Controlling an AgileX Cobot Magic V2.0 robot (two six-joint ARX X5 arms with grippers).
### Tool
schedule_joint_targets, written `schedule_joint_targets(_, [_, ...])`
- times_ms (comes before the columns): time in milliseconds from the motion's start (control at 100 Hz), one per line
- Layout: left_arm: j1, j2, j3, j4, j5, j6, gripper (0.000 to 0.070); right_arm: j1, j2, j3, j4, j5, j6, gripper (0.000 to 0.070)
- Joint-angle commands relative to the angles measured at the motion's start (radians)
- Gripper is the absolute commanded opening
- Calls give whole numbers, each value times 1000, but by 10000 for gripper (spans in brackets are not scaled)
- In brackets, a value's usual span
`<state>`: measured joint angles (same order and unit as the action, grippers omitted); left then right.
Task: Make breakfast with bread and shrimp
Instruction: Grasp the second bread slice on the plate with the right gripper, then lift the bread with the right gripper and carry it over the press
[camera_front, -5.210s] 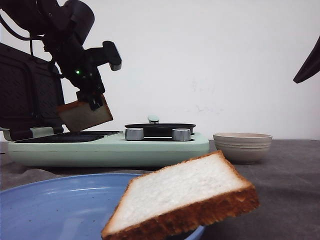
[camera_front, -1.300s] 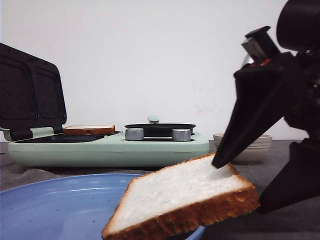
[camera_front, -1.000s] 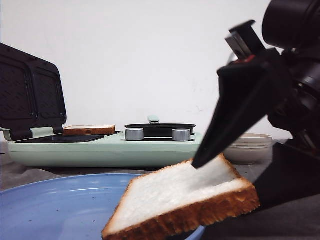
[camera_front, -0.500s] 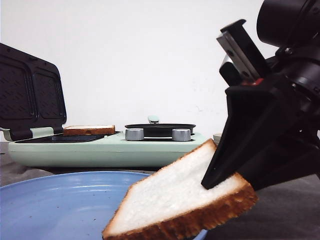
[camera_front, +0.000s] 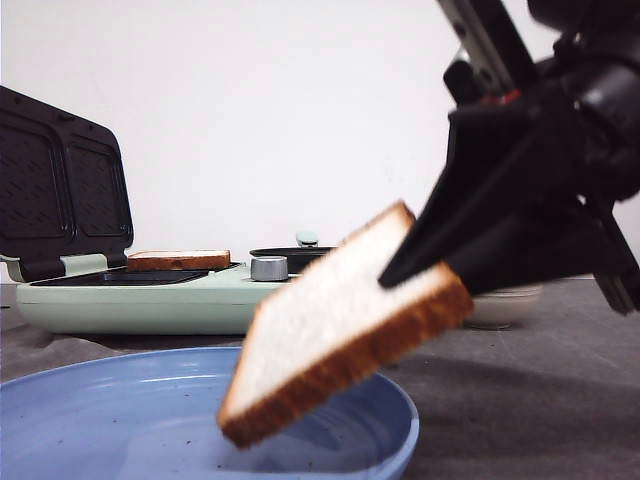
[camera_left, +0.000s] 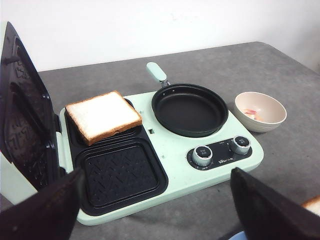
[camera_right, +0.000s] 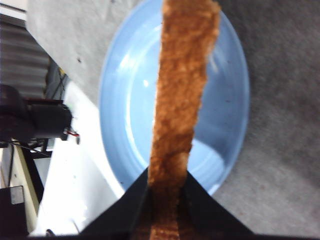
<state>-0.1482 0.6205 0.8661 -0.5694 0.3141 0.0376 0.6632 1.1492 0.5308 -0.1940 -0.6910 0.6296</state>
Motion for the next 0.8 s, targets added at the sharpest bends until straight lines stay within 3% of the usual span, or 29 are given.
schedule_joint_targets(0, [-2, 4, 10, 12, -5, -1, 503, 9, 2, 34, 15, -2, 19, 1])
schedule_joint_targets(420, [-2, -29, 10, 16, -92, 16, 505, -7, 28, 313, 5, -2, 17, 1])
schedule_joint_targets(540, [-2, -47, 10, 15, -138, 35, 505, -24, 88, 419, 1, -26, 13, 1])
schedule_joint_targets(790, [-2, -83, 10, 8, -158, 47, 505, -31, 257, 635, -17, -46, -11, 1])
